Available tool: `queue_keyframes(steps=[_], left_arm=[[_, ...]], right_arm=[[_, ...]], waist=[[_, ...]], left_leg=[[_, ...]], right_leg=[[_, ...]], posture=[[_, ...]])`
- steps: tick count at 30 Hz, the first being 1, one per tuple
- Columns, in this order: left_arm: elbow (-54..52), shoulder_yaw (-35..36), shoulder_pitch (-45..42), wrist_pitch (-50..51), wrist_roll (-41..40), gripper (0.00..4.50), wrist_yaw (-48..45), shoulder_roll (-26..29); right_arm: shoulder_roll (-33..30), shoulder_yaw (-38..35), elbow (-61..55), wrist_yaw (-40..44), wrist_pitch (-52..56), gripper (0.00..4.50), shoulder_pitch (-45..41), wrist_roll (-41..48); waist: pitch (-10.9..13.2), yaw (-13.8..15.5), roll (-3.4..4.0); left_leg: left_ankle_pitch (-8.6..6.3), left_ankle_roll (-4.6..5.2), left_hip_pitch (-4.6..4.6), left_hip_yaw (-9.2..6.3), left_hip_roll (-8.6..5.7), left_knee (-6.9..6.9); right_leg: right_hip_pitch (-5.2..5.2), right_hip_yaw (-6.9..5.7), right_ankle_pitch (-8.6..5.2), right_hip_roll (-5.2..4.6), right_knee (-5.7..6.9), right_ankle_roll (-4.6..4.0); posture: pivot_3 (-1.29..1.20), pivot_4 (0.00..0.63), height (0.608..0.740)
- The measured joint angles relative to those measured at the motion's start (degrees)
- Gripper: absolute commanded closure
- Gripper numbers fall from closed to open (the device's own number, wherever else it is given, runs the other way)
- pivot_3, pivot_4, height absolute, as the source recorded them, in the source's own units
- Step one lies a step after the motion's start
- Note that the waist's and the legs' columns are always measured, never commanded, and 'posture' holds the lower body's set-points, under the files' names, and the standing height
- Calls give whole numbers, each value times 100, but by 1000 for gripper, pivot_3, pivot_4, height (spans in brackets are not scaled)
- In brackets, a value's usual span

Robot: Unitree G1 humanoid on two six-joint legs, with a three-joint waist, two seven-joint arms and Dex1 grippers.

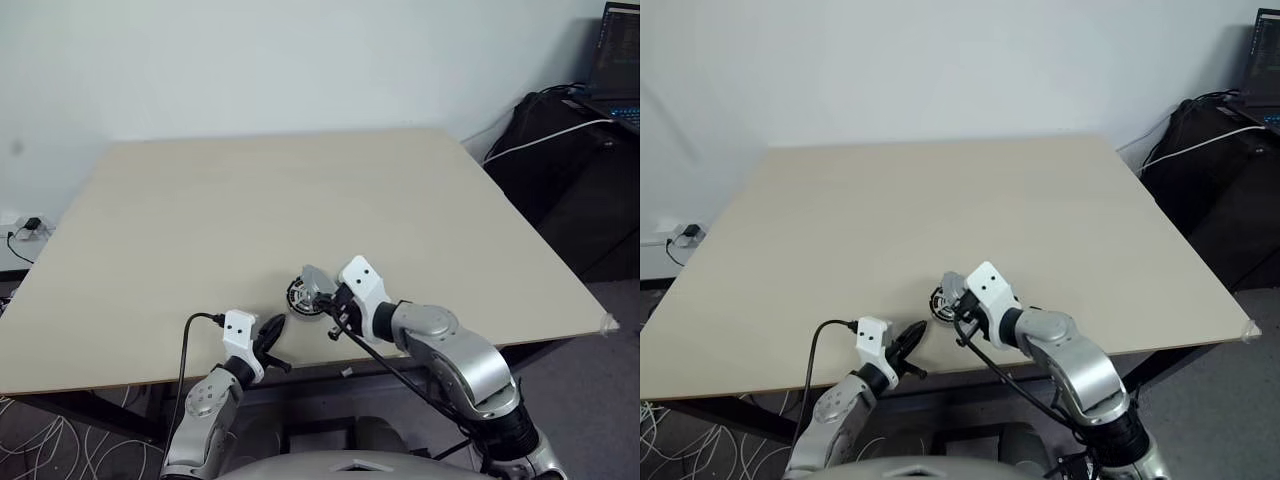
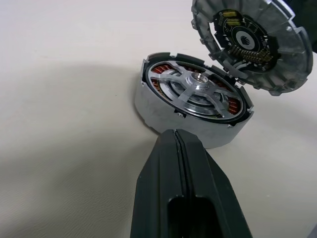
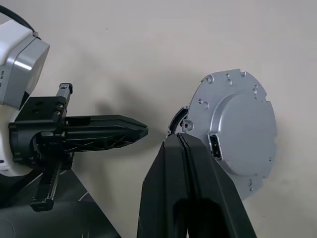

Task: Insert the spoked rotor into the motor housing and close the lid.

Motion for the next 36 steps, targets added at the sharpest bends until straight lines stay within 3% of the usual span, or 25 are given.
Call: queue_keyframes(steps=[12, 20, 27, 36], left_arm=[[0, 12, -3, -1, 0, 4500, 1, 5], [0, 20, -2, 0, 0, 4500, 5, 9], [0, 14, -16, 0, 0, 4500, 4, 6], [-1, 15, -4, 1, 0, 4500, 13, 5]], right_arm=[[202, 122, 608, -229, -260, 4467, -248, -2], [53, 150, 749, 31, -349, 4467, -272, 182], [280, 214, 1291, 52, -394, 4467, -363, 243], [-151, 191, 540, 967, -492, 4467, -214, 1040]], waist=[[0, -5, 0], [0, 0, 0], [-1, -6, 0], [0, -3, 0]], left_leg=[[0, 0, 0, 0, 0, 0], [2, 2, 0, 0, 0, 0], [5, 8, 0, 0, 0, 0], [-1, 2, -1, -1, -1, 0]], right_leg=[[0, 0, 1, 1, 1, 1], [0, 0, 1, 2, 1, 1], [0, 1, 2, 3, 1, 0], [0, 0, 1, 1, -2, 2]], posture=[[0, 0, 740], [0, 0, 740], [0, 0, 740], [0, 0, 740]])
